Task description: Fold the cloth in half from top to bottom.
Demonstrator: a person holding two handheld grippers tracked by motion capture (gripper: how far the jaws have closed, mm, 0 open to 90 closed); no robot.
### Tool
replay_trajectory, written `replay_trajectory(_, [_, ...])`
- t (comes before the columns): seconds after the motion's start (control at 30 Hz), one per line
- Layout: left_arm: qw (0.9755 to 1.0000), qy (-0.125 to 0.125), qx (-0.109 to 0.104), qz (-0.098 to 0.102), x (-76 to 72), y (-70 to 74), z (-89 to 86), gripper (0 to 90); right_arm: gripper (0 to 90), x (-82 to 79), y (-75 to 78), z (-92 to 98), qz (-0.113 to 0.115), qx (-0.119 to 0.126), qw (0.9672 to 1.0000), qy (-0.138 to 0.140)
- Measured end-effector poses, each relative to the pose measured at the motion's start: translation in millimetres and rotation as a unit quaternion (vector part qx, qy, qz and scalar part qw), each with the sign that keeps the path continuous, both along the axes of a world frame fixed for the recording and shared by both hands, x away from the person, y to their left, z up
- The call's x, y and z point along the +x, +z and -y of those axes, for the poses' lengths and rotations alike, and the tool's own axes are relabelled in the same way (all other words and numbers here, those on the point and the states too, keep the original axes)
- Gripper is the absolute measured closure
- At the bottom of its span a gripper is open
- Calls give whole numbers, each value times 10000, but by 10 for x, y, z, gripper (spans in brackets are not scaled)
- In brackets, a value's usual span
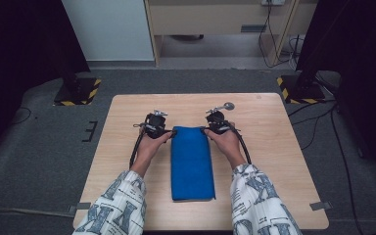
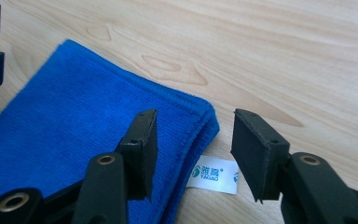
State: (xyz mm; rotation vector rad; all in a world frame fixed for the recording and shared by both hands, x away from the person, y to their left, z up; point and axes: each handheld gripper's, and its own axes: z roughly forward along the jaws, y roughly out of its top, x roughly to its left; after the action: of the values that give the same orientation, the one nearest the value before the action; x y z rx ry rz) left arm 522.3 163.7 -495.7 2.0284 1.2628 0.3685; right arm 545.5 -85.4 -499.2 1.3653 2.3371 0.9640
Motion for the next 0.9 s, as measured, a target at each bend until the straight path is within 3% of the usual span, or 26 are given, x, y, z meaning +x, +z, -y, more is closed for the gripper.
replay_trajectory(0.1, [9998,-86,6,-155,7,-43,6,340,496,44,-89,-23,-41,-86,10000,-27])
replay_trajectory(0.23, [9999,-116,-91,-31,-34,-32,0,365,498,113,-191,2,-103,47,9997,-193])
replay_trajectory(0.33, [9999,-95,-95,-20,-34,-44,-25,366,546,127,-232,-25,-120,72,9998,-151])
replay_trajectory(0.43, [9998,-48,-187,-28,-28,-62,-43,389,734,116,-247,-56,-35,44,10000,-51])
replay_trajectory(0.53, [9997,-62,-211,-58,-21,-98,-33,422,850,96,-248,-65,34,69,10000,56])
replay_trajectory(0.9, [9999,-55,-144,-73,82,-265,70,477,857,-18,-213,-12,79,217,9997,24])
